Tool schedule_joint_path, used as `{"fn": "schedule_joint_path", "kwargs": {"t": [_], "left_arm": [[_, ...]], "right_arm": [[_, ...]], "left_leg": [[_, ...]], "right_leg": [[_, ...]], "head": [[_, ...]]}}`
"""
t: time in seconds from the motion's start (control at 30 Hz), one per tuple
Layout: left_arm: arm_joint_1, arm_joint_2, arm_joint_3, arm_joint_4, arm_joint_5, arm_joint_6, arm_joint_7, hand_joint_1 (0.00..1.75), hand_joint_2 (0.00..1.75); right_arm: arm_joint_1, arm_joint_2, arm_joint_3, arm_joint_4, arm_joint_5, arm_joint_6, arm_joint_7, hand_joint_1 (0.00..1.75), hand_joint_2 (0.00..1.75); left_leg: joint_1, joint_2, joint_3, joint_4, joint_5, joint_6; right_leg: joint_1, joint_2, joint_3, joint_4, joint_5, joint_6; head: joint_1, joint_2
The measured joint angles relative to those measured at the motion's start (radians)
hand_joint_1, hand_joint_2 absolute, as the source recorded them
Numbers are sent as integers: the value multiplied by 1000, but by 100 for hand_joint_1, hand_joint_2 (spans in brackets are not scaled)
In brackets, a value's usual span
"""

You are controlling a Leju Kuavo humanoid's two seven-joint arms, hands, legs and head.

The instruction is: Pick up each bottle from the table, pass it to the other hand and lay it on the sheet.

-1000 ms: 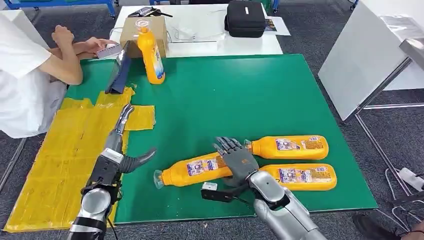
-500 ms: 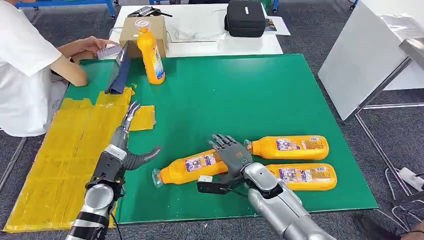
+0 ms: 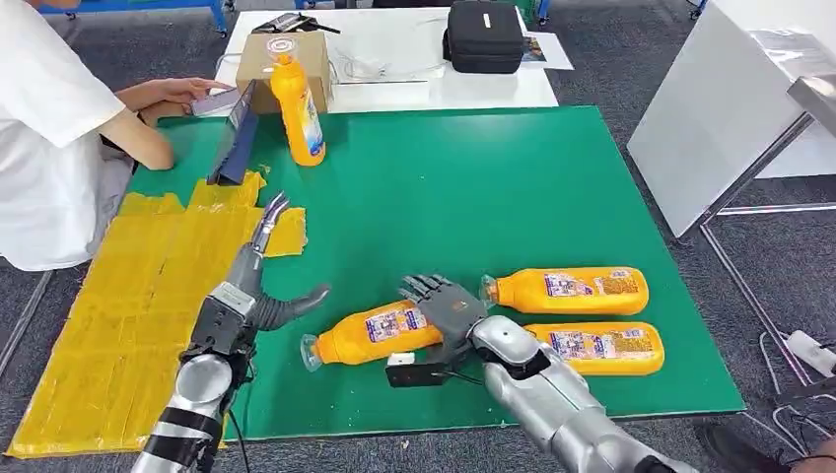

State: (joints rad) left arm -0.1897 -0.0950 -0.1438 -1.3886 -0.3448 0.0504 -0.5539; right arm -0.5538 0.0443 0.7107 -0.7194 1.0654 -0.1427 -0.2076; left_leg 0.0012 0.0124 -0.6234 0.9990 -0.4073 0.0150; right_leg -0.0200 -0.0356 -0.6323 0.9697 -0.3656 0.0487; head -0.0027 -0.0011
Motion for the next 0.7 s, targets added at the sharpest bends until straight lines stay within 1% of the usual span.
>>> {"fn": "schedule_joint_path", "kwargs": {"t": [0.03,0.13,0.2,0.33,0.43,0.53,0.63,0.7], "left_arm": [[-4,0,-5,3,3,-1,-1,0,175],[-11,-2,-13,10,12,-3,-4,0,175],[-12,-2,-22,14,20,-8,-6,0,175],[-13,-3,-33,15,34,-12,-10,0,175],[-12,-3,-35,15,40,-12,-12,0,175],[-12,-5,-36,15,40,-12,-12,0,175],[-11,-5,-42,14,41,-13,-13,0,175],[-5,-5,-44,7,44,-15,-9,0,175]], "right_arm": [[-5,0,5,12,-1,-3,-3,161,175],[-16,1,22,48,3,-6,-4,152,175],[-23,1,30,71,6,-6,-4,159,175],[-43,1,48,114,25,-16,25,159,175],[-54,2,59,133,34,-20,46,173,175],[-60,3,65,144,40,-30,60,175,175],[-57,3,66,151,45,-80,93,175,175],[-46,4,59,151,65,-166,155,175,175]], "left_leg": [[0,0,0,0,0,0],[0,0,0,0,0,0],[0,0,0,0,0,0],[0,0,2,0,0,0],[0,0,3,0,0,0],[0,0,4,0,0,0],[0,-1,4,0,0,0],[0,-1,4,0,0,0]], "right_leg": [[0,0,0,0,0,0],[0,0,0,0,0,0],[0,0,0,0,0,0],[0,0,2,0,0,0],[0,0,3,0,0,0],[0,0,4,0,0,0],[0,0,4,0,0,0],[0,0,4,0,0,0]], "head": [[0,0],[0,0],[0,0],[0,0],[0,0],[0,0],[0,0],[1,0]]}}
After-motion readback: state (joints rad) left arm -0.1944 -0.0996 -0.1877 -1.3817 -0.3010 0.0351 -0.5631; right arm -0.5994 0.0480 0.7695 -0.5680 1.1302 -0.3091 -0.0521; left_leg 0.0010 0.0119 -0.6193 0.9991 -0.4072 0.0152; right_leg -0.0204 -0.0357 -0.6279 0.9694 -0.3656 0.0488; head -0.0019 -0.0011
